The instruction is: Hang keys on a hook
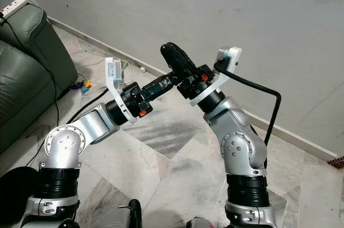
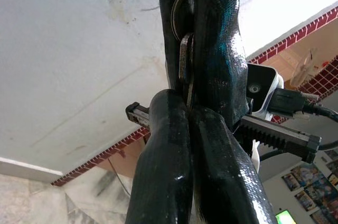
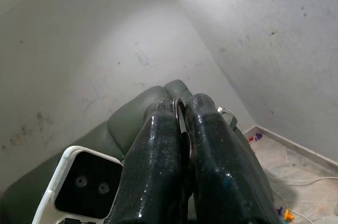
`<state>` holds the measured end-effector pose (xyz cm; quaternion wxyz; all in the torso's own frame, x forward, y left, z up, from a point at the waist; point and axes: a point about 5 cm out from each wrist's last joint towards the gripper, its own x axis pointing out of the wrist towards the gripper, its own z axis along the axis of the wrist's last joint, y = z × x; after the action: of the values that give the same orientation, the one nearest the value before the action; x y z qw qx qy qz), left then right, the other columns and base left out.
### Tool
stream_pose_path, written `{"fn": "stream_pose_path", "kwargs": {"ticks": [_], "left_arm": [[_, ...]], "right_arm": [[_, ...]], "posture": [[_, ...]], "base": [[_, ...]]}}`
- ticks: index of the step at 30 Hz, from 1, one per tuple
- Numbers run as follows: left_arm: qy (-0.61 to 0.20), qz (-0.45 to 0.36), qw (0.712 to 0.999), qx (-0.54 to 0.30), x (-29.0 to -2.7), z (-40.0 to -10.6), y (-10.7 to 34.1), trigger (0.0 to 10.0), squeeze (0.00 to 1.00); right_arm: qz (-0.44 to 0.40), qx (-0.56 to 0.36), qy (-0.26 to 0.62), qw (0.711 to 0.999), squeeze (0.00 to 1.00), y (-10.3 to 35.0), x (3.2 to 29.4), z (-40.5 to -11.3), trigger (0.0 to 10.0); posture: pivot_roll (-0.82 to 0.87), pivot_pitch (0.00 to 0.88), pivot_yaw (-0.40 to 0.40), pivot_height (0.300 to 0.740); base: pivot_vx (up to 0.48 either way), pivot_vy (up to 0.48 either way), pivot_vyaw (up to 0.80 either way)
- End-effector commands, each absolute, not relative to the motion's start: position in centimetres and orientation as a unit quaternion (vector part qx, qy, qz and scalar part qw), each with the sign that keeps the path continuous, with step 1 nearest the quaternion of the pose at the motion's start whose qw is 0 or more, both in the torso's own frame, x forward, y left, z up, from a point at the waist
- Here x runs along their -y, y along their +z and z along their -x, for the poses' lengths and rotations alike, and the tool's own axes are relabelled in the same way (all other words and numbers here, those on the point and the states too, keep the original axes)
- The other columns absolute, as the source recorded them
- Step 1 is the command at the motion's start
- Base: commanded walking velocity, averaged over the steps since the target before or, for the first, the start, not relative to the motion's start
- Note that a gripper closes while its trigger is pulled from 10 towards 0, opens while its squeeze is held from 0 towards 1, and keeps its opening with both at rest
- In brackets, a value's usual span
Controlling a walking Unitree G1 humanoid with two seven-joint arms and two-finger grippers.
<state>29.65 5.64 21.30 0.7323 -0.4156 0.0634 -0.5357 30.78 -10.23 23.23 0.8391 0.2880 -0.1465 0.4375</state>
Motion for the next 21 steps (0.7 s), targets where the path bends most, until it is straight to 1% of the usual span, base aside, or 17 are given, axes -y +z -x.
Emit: {"fn": "stream_pose_path", "kwargs": {"ticks": [1,7,8,21], "left_arm": [[-0.531,0.42,0.736,-0.007,-6.37,-29.94,23.29,0.0,0.0],[-0.531,0.421,0.736,-0.009,-6.41,-29.85,23.17,0.0,0.0],[-0.531,0.423,0.734,-0.008,-6.39,-29.86,23.2,0.0,0.0],[-0.534,0.419,0.735,-0.008,-6.3,-29.75,23.22,0.0,0.0]], "right_arm": [[-0.282,0.121,0.475,0.825,0.0,22.51,8.62,-30.1,10.0],[-0.274,0.126,0.467,0.831,0.0,22.58,8.74,-30.28,10.0],[-0.273,0.127,0.467,0.831,1.0,22.58,8.73,-30.31,10.0],[-0.266,0.131,0.466,0.834,1.0,22.58,8.79,-30.26,10.0]], "posture": [[-0.07,0.229,0.047,0.74],[-0.07,0.228,0.045,0.74],[-0.07,0.228,0.045,0.74],[-0.07,0.228,0.047,0.74]], "base": [[0.0,0.0,0.0],[0.0,0.0,0.0],[0.0,0.0,0.0],[0.0,0.0,0.0]]}}
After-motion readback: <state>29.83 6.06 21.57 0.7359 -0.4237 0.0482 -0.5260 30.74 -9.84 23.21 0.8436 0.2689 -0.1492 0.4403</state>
